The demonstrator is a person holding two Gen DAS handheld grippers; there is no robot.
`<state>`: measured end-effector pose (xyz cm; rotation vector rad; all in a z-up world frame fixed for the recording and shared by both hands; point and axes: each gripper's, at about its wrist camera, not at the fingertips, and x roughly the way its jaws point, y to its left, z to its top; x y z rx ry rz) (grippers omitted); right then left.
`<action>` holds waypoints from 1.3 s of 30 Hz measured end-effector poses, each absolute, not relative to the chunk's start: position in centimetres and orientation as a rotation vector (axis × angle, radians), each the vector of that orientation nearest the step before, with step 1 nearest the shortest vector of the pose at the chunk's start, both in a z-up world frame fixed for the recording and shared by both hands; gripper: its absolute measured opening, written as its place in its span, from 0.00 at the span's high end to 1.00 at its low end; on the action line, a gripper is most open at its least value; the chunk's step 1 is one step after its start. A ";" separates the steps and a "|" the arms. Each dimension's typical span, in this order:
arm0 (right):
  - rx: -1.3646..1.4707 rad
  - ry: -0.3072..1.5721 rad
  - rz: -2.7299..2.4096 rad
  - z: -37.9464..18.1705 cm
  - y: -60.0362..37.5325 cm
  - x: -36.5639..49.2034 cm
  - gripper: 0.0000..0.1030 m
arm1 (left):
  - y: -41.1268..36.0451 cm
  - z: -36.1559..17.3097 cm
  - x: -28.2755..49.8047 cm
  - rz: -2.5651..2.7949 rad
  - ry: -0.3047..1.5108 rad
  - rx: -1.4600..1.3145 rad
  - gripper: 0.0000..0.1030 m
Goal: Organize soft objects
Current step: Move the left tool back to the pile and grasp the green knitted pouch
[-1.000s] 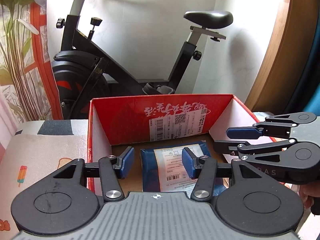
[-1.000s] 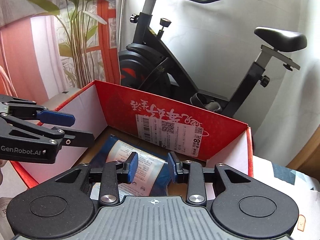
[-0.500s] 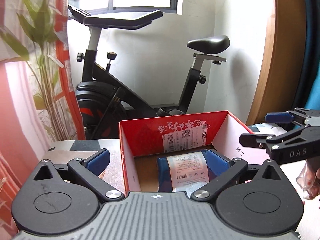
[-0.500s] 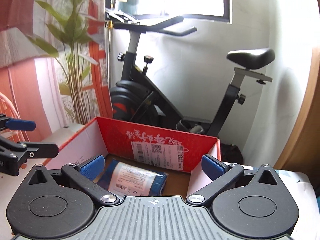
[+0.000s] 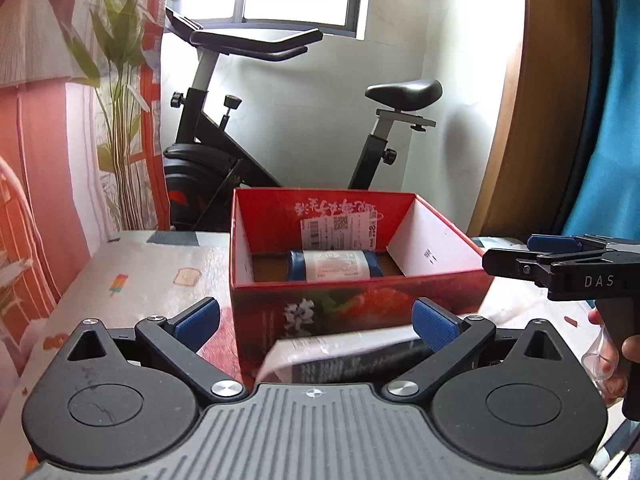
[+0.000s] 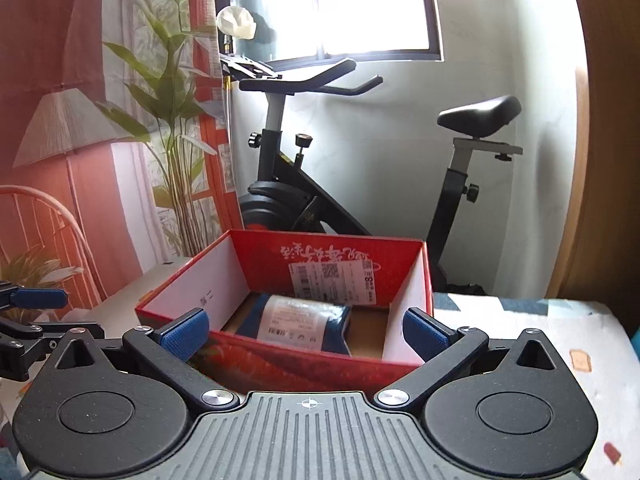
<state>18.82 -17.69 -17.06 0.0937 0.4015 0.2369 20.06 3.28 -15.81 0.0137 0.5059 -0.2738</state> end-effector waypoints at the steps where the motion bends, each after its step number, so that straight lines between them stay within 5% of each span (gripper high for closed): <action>1: 0.104 0.414 0.239 -17.6 -17.9 18.2 0.00 | 3.1 -16.4 19.5 -0.278 0.516 0.007 0.00; 15: 0.002 0.677 0.201 -27.5 -19.5 9.3 0.03 | -0.1 -24.7 16.1 -0.368 0.759 -0.060 0.02; 24: -0.070 0.763 0.266 -30.3 -19.0 7.6 0.14 | -2.1 -25.6 16.3 -0.466 0.815 -0.089 0.15; 34: -0.076 0.837 0.317 -31.1 -18.4 8.4 0.44 | -4.6 -27.1 17.0 -0.610 0.885 -0.109 0.34; 39: -0.098 0.832 0.346 -31.0 -17.5 8.4 0.49 | -6.0 -27.4 17.0 -0.705 0.908 -0.110 0.39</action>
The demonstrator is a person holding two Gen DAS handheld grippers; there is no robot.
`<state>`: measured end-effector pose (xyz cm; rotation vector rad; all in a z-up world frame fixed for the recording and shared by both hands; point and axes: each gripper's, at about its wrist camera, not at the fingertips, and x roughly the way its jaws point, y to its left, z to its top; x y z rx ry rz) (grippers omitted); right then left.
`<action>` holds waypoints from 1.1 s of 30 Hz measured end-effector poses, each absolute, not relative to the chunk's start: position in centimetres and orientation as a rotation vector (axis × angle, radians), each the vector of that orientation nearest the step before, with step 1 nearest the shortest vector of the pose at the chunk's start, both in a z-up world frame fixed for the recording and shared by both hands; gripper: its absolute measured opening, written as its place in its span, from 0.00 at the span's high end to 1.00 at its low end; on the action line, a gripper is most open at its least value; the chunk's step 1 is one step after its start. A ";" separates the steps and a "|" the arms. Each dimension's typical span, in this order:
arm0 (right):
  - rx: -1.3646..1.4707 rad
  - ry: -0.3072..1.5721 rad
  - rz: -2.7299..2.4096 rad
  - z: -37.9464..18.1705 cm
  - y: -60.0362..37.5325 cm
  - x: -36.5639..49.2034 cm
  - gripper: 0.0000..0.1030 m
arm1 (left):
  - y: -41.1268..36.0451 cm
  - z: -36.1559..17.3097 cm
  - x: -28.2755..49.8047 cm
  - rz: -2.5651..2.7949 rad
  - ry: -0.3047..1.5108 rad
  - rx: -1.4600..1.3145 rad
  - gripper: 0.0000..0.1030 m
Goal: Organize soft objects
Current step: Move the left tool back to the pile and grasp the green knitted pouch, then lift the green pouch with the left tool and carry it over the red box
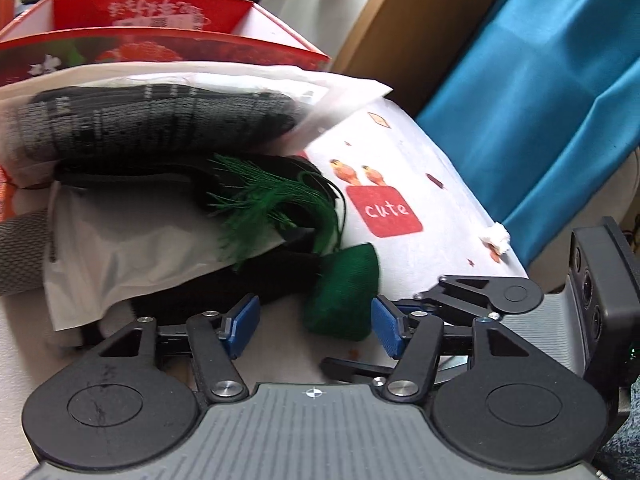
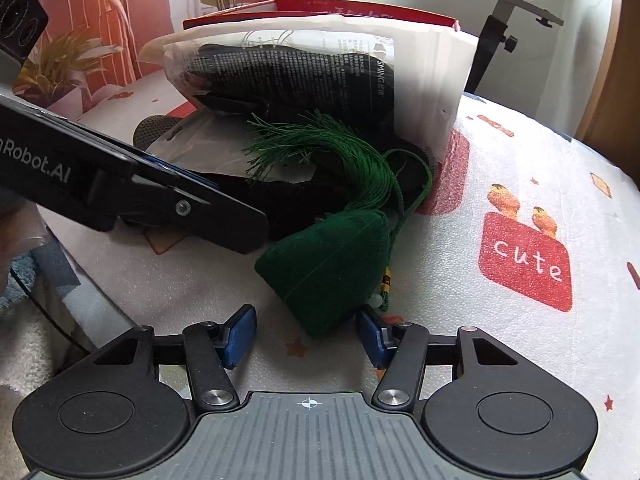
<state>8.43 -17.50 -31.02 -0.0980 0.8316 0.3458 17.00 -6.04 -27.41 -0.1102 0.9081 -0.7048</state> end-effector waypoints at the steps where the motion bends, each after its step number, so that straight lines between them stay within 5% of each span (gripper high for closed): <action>1: -0.105 0.830 0.348 -31.0 -17.4 8.5 0.50 | -6.4 -27.6 17.0 -0.717 0.914 -0.110 0.40; 7: -0.119 0.802 0.317 -30.5 -18.3 8.8 0.48 | -7.6 -28.3 18.3 -0.737 0.935 -0.148 0.51; 33: -0.125 0.753 0.355 -29.9 -17.8 9.4 0.55 | -9.6 -30.1 19.0 -0.715 0.964 -0.143 0.53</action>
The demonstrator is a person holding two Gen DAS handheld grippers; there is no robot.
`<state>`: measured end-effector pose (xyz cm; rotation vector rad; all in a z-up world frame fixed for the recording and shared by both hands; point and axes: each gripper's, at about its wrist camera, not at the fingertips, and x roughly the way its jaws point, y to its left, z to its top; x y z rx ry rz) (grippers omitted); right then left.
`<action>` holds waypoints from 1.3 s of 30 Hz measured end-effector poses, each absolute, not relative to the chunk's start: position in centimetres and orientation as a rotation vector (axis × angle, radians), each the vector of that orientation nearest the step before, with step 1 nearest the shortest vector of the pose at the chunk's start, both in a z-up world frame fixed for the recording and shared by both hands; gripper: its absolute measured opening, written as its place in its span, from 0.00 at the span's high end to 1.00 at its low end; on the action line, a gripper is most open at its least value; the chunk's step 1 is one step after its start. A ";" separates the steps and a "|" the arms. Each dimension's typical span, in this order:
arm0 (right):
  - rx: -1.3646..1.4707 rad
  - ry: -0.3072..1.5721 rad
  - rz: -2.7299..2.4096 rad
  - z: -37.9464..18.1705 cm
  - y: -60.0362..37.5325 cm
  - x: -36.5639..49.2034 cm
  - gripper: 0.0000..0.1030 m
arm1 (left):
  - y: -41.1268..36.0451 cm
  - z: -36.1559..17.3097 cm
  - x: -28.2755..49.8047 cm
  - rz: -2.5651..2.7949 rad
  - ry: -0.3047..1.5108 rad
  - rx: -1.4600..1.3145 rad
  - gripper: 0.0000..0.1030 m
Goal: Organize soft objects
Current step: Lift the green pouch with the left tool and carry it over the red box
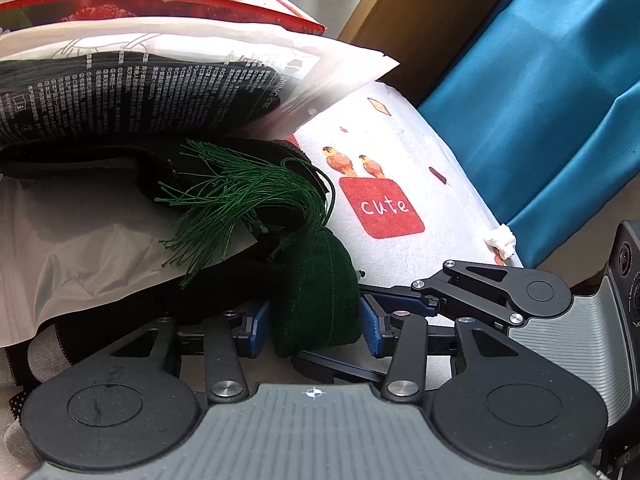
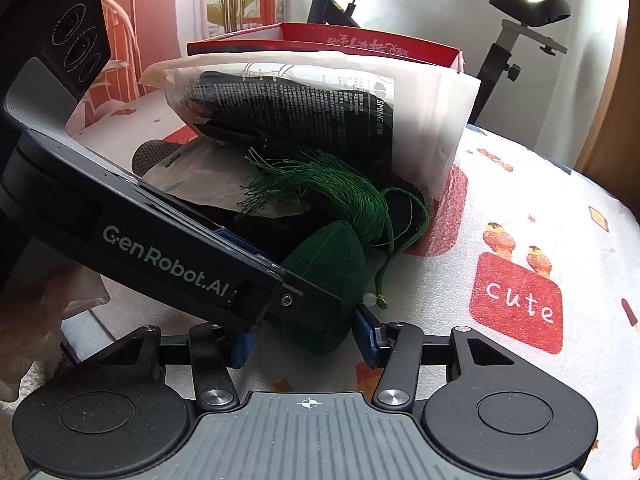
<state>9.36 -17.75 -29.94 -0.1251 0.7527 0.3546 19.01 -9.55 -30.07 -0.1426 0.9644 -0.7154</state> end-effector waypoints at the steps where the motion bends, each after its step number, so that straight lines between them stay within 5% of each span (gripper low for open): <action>1: -0.128 0.752 0.354 -29.8 -17.7 9.3 0.55 | -9.3 -29.8 19.0 -0.717 0.962 -0.141 0.53; 26: -0.235 0.516 0.357 -18.5 -15.8 7.4 0.55 | -5.2 -18.6 16.1 -0.729 0.683 -0.193 0.56; 39: -0.274 0.376 0.422 -10.1 -14.0 14.5 0.54 | -1.8 -10.6 21.8 -0.703 0.560 -0.205 0.57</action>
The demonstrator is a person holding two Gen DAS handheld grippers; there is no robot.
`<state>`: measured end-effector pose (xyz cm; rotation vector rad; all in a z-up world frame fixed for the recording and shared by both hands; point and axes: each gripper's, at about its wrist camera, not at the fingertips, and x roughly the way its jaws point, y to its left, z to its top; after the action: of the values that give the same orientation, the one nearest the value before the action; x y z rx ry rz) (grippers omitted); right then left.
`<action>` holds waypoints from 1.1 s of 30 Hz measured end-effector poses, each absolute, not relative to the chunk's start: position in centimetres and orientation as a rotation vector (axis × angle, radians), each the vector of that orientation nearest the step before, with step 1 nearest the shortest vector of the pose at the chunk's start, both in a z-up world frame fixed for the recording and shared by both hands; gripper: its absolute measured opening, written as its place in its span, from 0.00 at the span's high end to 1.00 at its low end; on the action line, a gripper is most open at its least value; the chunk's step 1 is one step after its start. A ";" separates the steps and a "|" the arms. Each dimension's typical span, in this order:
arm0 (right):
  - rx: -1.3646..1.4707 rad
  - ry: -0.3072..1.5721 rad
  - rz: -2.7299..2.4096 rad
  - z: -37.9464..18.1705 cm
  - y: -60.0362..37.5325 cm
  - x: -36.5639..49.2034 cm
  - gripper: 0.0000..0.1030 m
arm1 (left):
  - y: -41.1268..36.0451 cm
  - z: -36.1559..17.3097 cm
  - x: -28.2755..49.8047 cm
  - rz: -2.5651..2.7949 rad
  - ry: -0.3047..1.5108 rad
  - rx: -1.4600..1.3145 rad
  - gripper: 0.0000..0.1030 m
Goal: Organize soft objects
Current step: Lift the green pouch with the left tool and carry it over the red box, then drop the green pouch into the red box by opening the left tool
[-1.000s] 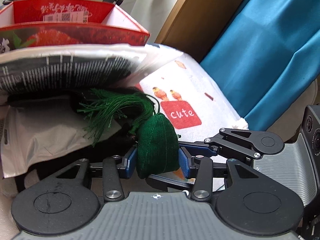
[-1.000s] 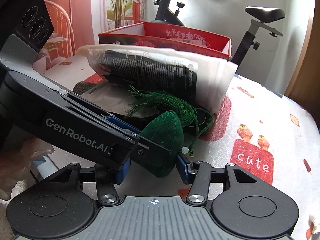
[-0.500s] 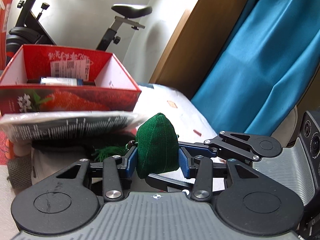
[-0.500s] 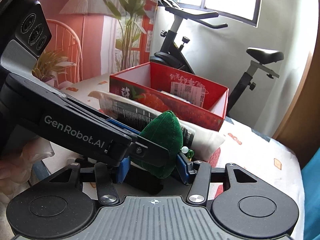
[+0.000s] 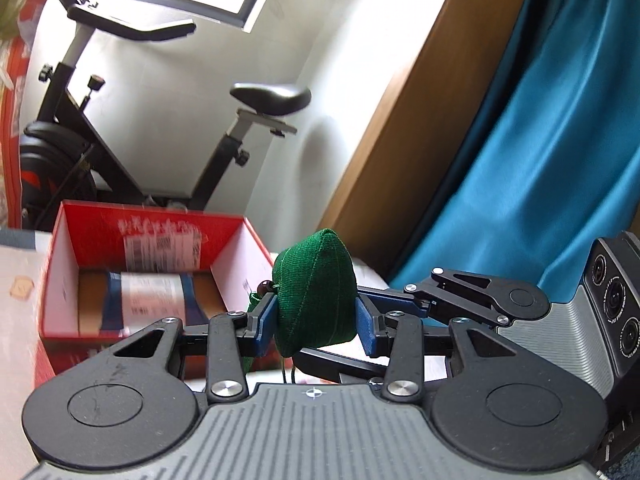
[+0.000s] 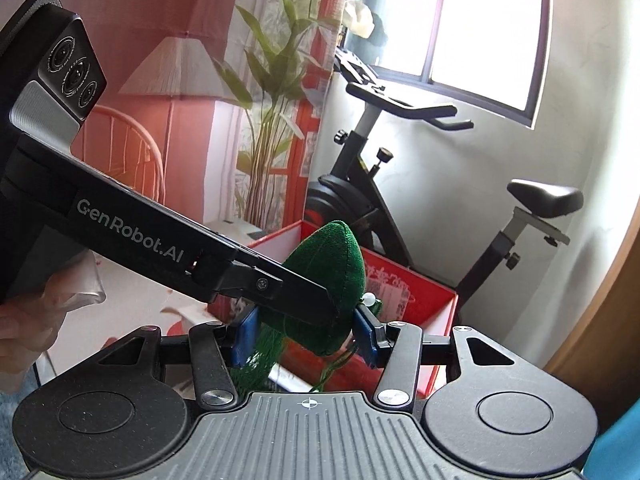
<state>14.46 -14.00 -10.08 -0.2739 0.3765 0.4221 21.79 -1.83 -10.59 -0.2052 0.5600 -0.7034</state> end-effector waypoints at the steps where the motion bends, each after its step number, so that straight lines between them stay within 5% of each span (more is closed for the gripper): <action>1: -0.279 0.364 0.425 -9.5 -13.9 15.1 0.54 | -1.6 -9.7 22.3 -0.695 0.547 -0.210 0.57; 11: -0.283 0.241 0.407 -5.6 -15.3 22.6 0.54 | -2.4 -5.4 28.5 -0.660 0.424 -0.191 0.57; 33: -0.027 0.543 0.326 -19.7 -18.4 29.1 0.54 | -6.5 -17.9 36.6 -0.607 0.737 -0.171 0.57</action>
<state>29.13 -18.43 -19.70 -0.0273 0.5428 0.3265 36.55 -6.50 -17.91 -0.1713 0.7372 -0.6071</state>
